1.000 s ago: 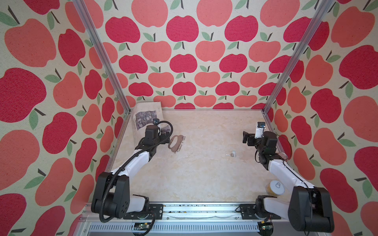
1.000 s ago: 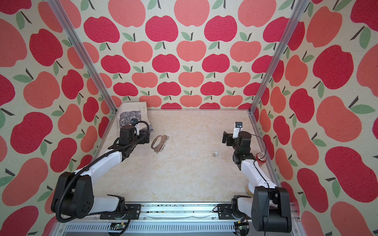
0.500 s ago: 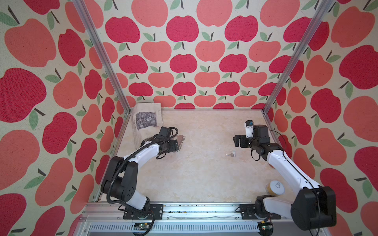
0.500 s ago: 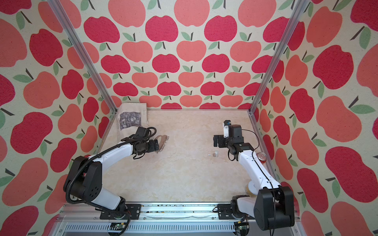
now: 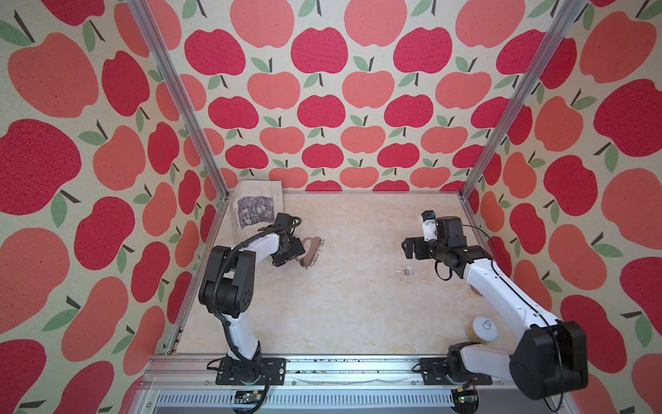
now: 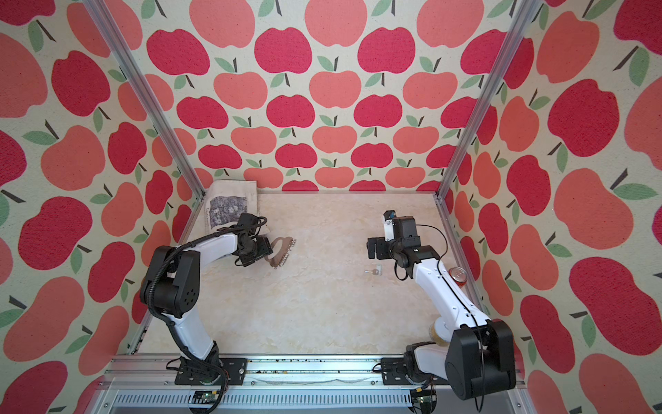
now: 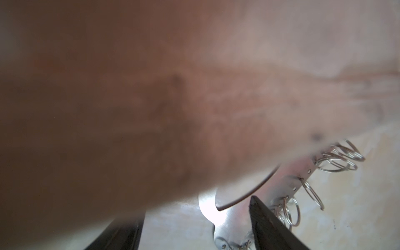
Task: Attach keys to a key ring
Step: Move the keyring to the center of the table.
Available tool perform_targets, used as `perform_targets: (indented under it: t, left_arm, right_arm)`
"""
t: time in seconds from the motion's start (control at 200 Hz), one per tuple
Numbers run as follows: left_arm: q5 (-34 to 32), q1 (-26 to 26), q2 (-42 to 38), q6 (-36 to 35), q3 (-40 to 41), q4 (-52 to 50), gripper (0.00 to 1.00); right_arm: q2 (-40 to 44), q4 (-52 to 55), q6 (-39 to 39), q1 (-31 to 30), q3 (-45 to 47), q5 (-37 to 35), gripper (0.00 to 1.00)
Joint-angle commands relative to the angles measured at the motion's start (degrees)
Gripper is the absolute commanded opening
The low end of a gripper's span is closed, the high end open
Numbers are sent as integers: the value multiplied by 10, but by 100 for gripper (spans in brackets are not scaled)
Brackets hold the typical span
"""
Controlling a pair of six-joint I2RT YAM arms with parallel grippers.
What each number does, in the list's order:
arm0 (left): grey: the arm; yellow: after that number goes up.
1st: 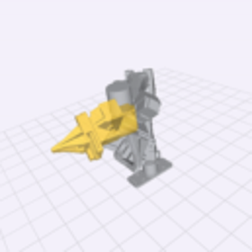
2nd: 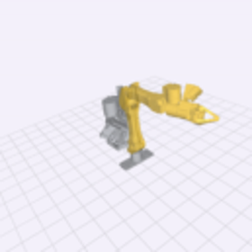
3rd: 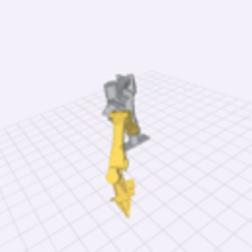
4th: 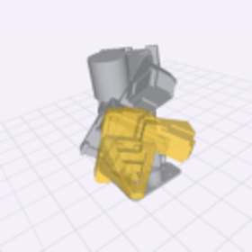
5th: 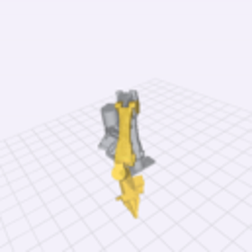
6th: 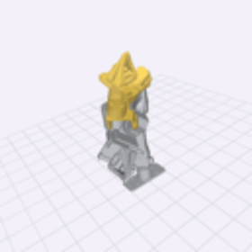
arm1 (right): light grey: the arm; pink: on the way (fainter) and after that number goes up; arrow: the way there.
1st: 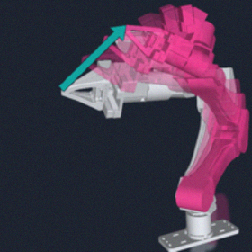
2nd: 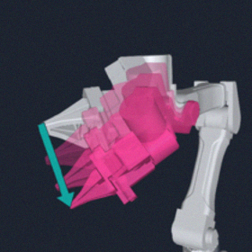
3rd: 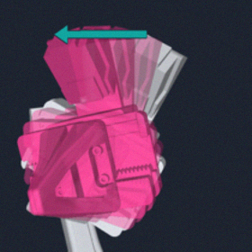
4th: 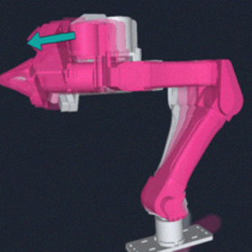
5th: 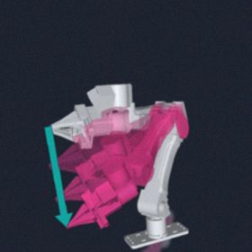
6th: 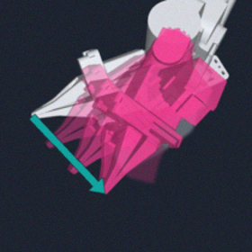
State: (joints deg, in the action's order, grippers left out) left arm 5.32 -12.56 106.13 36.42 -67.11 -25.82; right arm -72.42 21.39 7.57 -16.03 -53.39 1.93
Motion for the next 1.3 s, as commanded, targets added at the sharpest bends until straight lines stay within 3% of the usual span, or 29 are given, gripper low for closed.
perform_targets:
  t: [0.0,0.215,0.43,0.635,0.79,0.92,1.081,1.296]
  left_arm:
    - [-18,-7,21,15,-19,-41,74]
    - [-29,-25,37,17,-12,-82,69]
    - [-76,-65,92,18,-72,-160,68]
    - [-70,-63,116,40,-76,-168,68]
    - [-77,-58,85,68,-54,-154,68]
    - [-85,-52,103,64,-90,-178,68]
    - [-64,-50,143,55,-122,-201,67]
    - [-17,-60,139,57,-77,-207,62]
  right_arm:
    - [0,19,9,-4,-19,11,99]
    - [2,42,3,-6,-34,12,99]
    - [11,52,0,-11,-35,12,99]
    - [28,60,-1,-14,-30,9,99]
    - [37,67,-9,-14,-26,3,99]
    - [32,67,-8,-14,-26,11,99]
    - [28,72,-7,-14,-36,10,99]
    - [34,95,-16,-13,-47,6,99]
